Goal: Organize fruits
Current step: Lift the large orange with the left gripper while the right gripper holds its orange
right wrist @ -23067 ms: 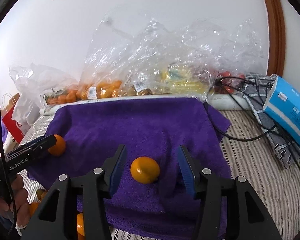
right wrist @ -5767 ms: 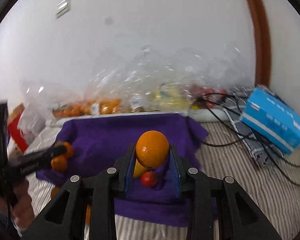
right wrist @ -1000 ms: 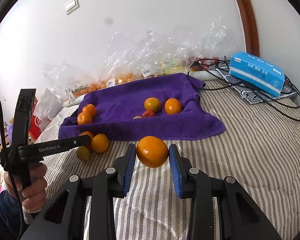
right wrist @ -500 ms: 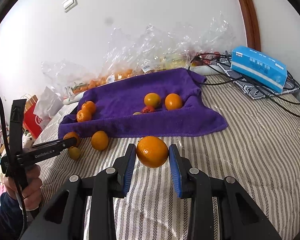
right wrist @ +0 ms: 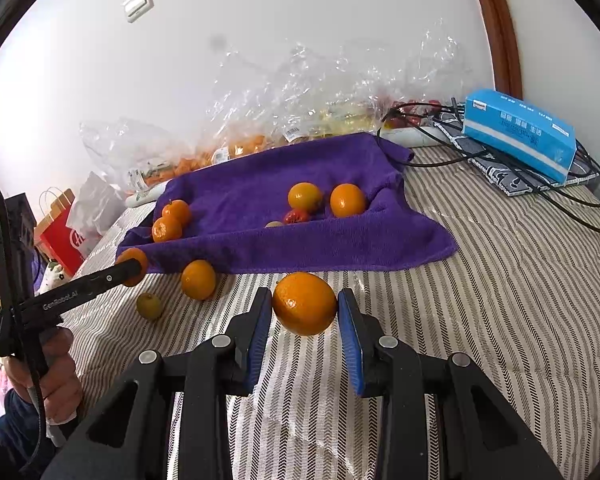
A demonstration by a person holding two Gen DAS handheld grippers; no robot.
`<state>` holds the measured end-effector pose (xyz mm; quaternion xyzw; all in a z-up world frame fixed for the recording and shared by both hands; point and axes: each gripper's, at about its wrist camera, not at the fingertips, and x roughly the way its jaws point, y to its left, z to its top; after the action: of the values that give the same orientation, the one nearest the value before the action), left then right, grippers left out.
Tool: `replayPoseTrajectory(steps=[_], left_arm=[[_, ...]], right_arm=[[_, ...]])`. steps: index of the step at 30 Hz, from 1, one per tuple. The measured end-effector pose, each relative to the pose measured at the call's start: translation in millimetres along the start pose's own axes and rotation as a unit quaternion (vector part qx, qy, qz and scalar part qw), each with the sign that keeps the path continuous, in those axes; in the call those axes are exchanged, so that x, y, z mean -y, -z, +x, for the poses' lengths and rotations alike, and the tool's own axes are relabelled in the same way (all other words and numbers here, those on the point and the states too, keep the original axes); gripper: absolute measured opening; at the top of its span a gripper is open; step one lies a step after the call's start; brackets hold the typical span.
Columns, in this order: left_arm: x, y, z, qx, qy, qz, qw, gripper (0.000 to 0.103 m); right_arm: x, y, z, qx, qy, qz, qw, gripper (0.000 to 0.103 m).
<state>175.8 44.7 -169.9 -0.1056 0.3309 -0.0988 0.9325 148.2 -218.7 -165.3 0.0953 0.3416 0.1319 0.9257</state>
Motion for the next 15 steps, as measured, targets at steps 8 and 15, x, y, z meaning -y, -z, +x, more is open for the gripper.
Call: replayPoseTrajectory(steps=[8,15], left_arm=[[9,1,-12,0.025,0.003,0.018,0.9995,0.041],[11,1,-21,0.039,0.011,0.022,0.999,0.041]], right_arm=[[-19,3,-14,0.037,0.011,-0.047,0.998,0.034],[-29,3,-11,0.032,0.049,-0.073,0.996,0.034]])
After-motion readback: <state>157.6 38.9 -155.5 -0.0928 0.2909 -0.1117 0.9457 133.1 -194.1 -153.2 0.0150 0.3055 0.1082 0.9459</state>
